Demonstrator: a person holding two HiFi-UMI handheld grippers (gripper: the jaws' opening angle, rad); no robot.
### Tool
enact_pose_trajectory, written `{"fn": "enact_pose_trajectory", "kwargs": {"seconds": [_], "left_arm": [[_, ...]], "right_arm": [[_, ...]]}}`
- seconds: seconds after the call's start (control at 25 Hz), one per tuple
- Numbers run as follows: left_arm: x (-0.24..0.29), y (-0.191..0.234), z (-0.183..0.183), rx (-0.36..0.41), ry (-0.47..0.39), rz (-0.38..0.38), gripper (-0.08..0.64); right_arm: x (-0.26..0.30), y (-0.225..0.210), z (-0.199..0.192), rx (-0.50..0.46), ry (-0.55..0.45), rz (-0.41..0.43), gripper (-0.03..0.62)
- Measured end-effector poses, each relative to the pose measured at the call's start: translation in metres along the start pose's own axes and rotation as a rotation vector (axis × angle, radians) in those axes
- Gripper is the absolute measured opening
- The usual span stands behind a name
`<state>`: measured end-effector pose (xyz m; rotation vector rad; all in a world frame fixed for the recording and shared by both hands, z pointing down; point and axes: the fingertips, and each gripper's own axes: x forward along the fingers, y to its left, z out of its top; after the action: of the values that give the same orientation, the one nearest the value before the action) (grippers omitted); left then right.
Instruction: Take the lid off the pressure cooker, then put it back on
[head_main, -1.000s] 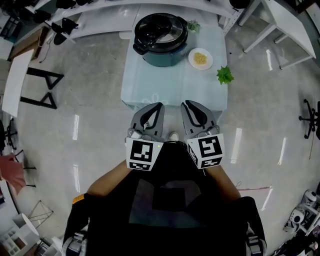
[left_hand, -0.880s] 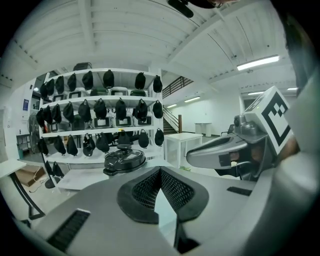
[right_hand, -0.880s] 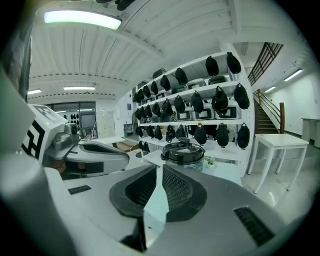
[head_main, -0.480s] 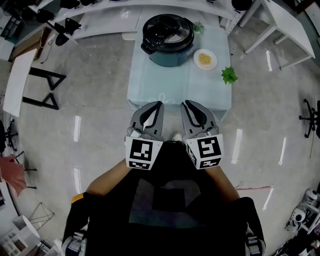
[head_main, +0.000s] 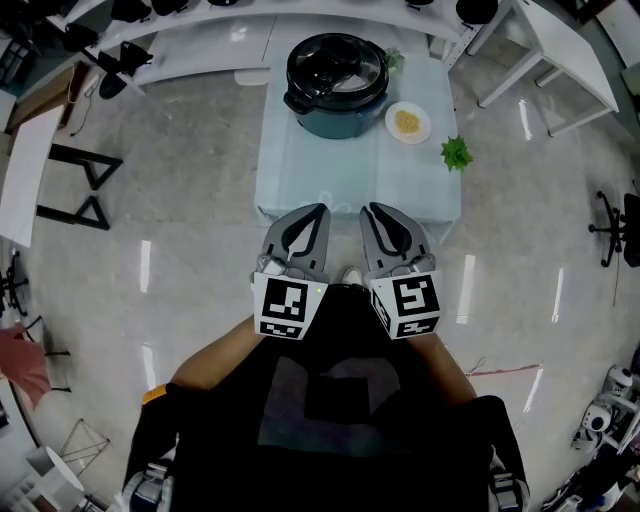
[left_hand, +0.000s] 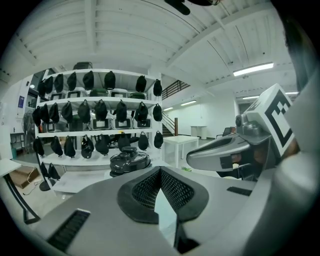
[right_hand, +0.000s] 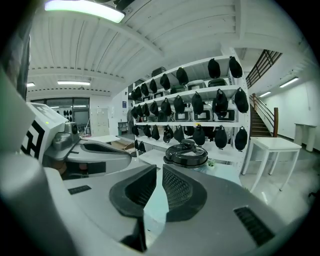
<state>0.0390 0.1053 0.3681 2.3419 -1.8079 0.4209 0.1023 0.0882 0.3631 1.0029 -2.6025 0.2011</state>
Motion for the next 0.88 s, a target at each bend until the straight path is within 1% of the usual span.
{"fn": "enact_pose_trajectory", "kwargs": {"seconds": [0.32,0.88], "left_arm": [[-0.0010,0.0065,-0.0026,0.000,0.002,-0.014,0.007],[-0.0029,0.0027,-0.0027,0.004,0.001,-0.024,0.008]], "right_arm": [[0.0051,0.0063,-0.0006,0.005,0.006,-0.011,0.051],[0.0012,0.0103,-0.0057,0.004,0.021,-0.011,0.051]]}}
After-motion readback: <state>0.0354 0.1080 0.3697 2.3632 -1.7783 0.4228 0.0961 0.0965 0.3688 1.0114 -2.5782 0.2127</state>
